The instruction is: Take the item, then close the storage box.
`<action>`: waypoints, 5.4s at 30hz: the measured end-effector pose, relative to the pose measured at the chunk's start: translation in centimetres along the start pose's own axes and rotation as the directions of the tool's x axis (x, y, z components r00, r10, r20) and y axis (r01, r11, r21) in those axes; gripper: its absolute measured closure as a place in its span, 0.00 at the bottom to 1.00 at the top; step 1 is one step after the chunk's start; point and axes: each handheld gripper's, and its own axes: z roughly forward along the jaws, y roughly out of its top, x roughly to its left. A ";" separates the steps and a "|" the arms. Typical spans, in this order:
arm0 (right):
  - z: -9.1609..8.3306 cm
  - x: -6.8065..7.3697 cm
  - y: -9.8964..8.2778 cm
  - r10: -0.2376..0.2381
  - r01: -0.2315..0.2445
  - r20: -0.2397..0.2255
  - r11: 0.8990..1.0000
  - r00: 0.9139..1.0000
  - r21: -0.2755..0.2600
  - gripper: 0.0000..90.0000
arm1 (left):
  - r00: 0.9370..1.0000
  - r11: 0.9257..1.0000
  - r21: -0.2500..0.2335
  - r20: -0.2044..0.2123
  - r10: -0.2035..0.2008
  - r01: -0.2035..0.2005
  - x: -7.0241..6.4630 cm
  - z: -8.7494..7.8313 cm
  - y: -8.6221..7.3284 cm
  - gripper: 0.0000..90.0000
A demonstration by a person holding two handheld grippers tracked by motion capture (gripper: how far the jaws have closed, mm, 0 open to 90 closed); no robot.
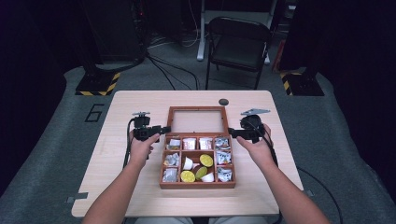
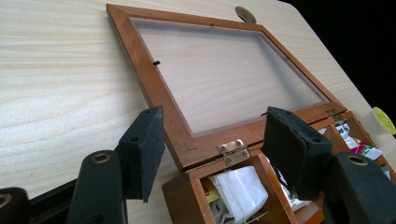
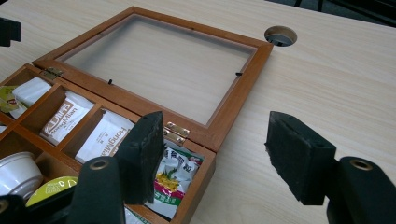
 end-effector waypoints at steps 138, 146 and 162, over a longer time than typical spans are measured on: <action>11.5 -1.9 -0.3 0.337 -0.315 -0.094 0.929 0.937 0.195 0.22 | 0.992 0.988 0.093 -0.028 -0.124 0.126 0.9 6.2 -0.3 0.29; 11.2 -1.7 -0.1 0.310 -0.292 -0.079 0.938 0.947 0.185 0.23 | 0.991 0.988 0.080 -0.036 -0.129 0.132 0.8 6.0 -0.2 0.32; 9.0 -1.3 0.9 0.260 -0.254 -0.050 0.962 0.964 0.096 0.37 | 0.996 0.996 0.001 -0.031 -0.084 0.085 0.1 4.5 0.5 0.42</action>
